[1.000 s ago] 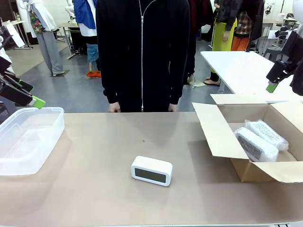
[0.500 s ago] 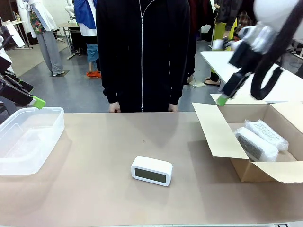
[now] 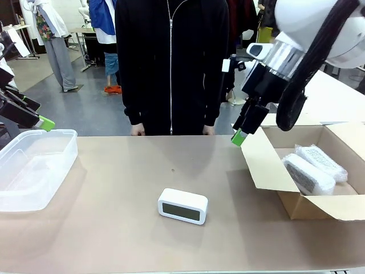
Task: Separate and place wrapped and unwrapped clocks.
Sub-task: Pick up the Digital clock indicated by the person.
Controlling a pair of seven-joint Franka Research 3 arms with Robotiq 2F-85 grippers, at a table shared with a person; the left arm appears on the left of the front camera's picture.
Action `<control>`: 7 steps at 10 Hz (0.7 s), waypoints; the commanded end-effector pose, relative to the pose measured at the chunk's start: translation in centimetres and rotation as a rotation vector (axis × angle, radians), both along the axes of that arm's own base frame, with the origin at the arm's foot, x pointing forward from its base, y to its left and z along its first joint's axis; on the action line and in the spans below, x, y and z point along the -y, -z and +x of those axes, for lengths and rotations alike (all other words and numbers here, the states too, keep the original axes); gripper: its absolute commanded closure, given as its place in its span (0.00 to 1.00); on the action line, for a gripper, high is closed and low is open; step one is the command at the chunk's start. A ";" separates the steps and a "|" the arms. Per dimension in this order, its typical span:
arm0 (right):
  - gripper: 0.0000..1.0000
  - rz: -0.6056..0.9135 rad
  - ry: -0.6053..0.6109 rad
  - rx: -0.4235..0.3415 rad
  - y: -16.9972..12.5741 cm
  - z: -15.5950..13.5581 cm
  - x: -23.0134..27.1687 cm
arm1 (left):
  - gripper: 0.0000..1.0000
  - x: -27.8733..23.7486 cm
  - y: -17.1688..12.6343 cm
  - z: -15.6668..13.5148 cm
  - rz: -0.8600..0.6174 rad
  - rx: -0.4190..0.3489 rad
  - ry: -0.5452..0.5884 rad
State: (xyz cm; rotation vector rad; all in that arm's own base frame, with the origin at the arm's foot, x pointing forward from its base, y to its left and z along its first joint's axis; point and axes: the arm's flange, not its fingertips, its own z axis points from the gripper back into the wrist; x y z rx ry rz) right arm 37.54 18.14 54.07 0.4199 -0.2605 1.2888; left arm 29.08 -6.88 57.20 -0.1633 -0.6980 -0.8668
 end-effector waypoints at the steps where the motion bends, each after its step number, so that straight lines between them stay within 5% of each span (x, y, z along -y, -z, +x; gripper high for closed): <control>1: 0.00 0.050 -0.073 0.046 -1.7 -2.8 1.5 | 0.00 -0.1 0.1 0.0 -0.005 -0.001 0.006; 7: 0.00 0.184 -0.037 0.189 -2.9 -3.9 2.3 | 0.00 -0.1 0.1 0.0 -0.005 -0.001 0.006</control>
